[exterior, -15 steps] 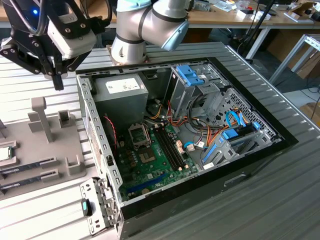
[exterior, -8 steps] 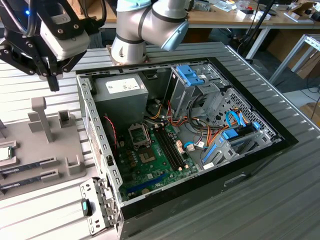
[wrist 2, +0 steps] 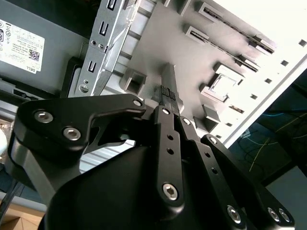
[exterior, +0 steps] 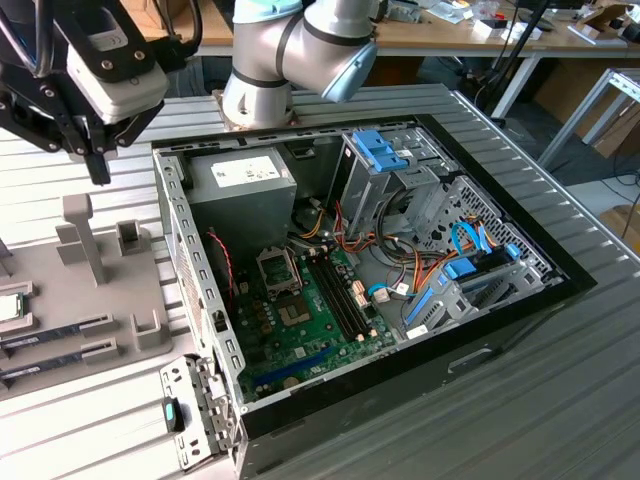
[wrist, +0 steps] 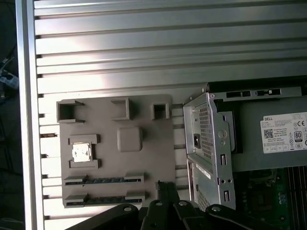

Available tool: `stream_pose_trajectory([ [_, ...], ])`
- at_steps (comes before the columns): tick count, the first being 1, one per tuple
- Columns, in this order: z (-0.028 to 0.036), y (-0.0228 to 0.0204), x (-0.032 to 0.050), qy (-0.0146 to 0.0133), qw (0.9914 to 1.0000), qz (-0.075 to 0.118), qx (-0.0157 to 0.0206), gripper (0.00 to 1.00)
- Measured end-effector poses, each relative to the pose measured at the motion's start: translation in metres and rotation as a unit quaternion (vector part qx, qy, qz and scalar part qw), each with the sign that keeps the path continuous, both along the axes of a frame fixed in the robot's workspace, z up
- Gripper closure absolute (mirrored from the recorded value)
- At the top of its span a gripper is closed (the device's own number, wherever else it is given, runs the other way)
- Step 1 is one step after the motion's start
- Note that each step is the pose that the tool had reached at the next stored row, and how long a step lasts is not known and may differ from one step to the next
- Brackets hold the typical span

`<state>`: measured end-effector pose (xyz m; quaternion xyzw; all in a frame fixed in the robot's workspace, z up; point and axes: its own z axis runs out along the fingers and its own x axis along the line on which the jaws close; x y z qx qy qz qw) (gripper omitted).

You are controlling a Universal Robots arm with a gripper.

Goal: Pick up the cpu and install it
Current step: 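Reach for the cpu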

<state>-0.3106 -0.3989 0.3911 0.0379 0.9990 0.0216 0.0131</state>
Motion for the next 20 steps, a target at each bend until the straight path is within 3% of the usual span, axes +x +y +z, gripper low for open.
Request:
stream_pose_trajectory([
  [14, -0.0009, 0.0, -0.008, 0.0, 1.0, 0.0, 0.0002, 0.89],
  [17, -0.0014, 0.0, -0.0189, 0.0, 1.0, 0.0, 0.0002, 0.89],
  [20, -0.0014, 0.0, -0.0213, 0.0, 1.0, 0.0, 0.0002, 0.89],
])
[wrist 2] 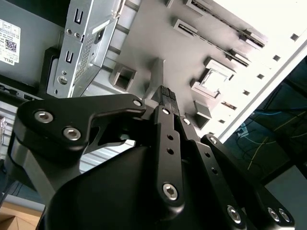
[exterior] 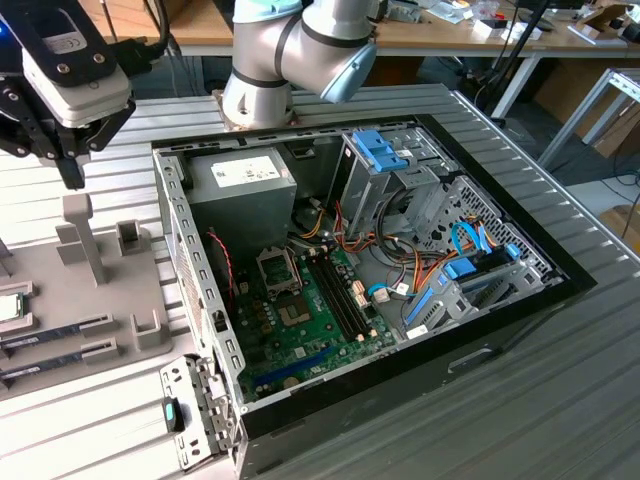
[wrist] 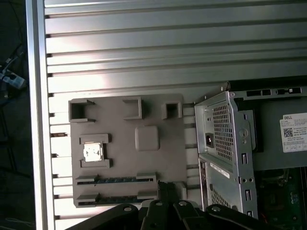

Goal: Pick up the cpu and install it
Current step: 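Reach for the cpu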

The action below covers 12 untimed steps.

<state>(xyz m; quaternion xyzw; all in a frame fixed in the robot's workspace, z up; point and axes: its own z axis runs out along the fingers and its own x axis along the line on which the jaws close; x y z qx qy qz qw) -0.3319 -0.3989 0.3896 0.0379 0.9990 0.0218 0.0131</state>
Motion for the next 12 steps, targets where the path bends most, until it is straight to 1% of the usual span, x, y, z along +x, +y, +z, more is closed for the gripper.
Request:
stream_pose_trajectory([
  [12, -0.0001, 0.0, -0.0066, 0.0, 1.0, 0.0, 0.0, 0.89],
])
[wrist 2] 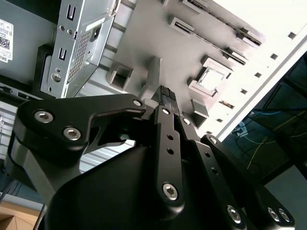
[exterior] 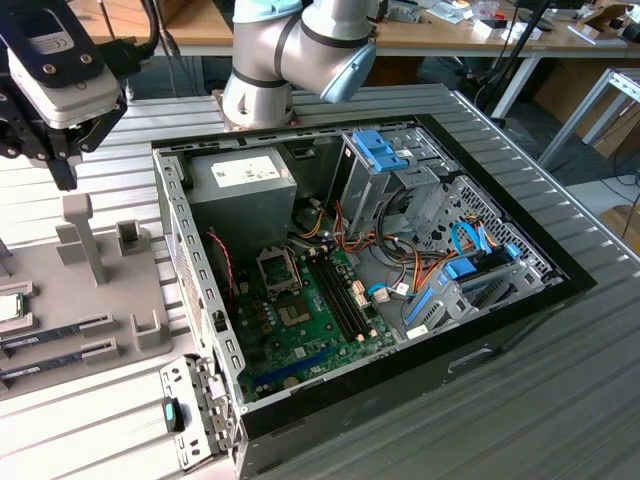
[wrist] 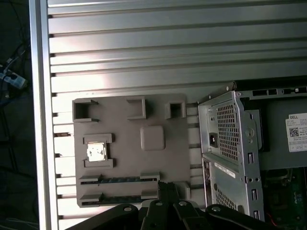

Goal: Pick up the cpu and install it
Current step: 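Reach for the cpu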

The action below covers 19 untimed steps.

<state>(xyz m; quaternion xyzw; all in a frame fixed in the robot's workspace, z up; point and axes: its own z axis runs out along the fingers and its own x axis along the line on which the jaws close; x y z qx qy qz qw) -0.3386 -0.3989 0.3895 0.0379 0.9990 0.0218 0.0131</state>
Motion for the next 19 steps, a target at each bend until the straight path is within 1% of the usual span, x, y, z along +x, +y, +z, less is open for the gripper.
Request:
stream_pose_trajectory([
  [19, -0.0002, 0.0, -0.0106, 0.0, 1.0, 0.0, 0.0, 0.89],
])
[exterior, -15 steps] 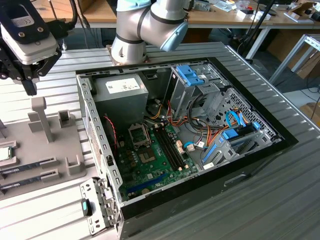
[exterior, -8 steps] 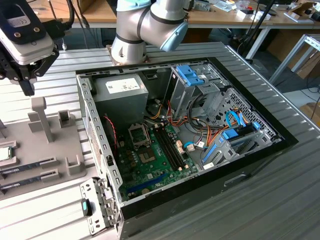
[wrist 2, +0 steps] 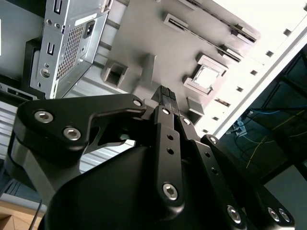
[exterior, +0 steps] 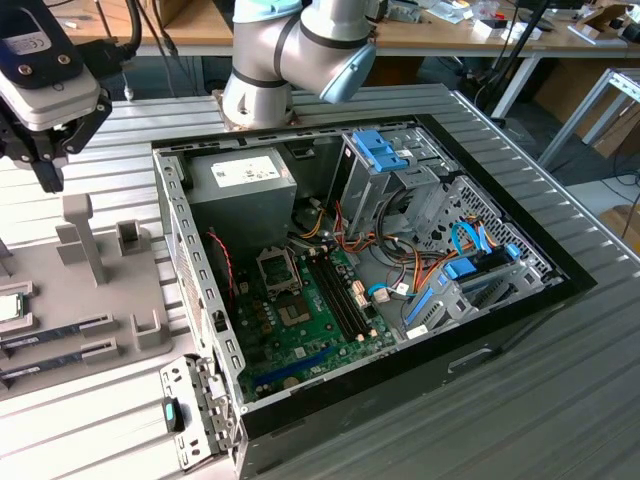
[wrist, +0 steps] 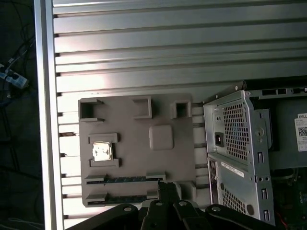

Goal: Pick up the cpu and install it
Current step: 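Reach for the cpu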

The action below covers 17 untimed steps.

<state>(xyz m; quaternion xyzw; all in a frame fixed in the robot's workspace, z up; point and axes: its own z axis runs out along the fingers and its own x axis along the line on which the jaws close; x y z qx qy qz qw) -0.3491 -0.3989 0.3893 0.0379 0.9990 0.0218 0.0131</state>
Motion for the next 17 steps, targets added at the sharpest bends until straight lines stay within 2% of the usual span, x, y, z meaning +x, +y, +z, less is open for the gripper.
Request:
stream_pose_trajectory([
  [17, 0.0, 0.0, -0.0112, 0.0, 1.0, 0.0, 0.0, 0.89],
])
